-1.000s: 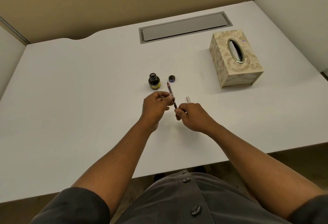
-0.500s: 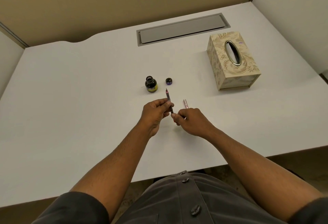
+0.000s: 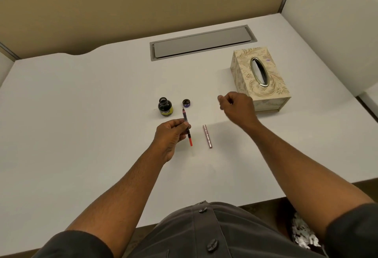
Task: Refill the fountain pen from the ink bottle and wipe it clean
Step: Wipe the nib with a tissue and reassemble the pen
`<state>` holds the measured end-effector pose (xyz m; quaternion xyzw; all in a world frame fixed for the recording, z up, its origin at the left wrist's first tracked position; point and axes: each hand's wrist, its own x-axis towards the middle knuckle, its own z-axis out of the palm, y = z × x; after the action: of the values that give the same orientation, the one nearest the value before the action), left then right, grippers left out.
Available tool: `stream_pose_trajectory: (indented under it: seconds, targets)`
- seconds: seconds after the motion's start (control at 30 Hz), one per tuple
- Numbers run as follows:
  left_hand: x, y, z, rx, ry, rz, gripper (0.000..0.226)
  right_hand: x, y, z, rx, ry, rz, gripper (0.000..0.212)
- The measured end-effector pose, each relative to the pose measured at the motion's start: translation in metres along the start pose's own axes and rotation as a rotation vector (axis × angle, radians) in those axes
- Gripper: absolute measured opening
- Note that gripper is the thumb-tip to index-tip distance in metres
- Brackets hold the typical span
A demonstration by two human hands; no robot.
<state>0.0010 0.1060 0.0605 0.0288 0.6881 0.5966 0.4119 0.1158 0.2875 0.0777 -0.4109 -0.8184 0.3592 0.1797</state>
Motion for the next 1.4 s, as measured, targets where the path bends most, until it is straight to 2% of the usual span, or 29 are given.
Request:
stream_pose_trajectory:
  seconds: [0.2,0.37,0.57,0.77,1.03,1.23,1.4]
  targets:
    - [0.008,0.004,0.007,0.023,-0.016,0.0,0.018,0.051,0.016,-0.038,-0.055,0.204,0.032,0.015]
    - [0.014,0.011,0.015,0.06,-0.026,0.021,0.009,0.083,0.025,-0.065,-0.294,0.319,0.132,0.028]
    - [0.022,0.015,0.018,0.079,-0.03,0.035,0.01,0.109,0.028,-0.076,-0.406,0.24,0.246,0.035]
    - [0.024,0.015,0.017,0.07,-0.024,0.019,0.011,0.118,0.03,-0.071,-0.519,0.189,0.241,0.044]
    - [0.025,0.015,0.016,0.051,-0.027,0.011,0.01,0.124,0.025,-0.067,-0.651,0.164,0.275,0.039]
    - [0.025,0.014,0.014,0.066,-0.022,0.007,0.013,0.129,0.027,-0.07,-0.657,0.087,0.3,0.036]
    - [0.025,0.013,0.013,0.073,-0.012,0.003,0.014,0.133,0.026,-0.08,-0.55,0.009,0.364,0.032]
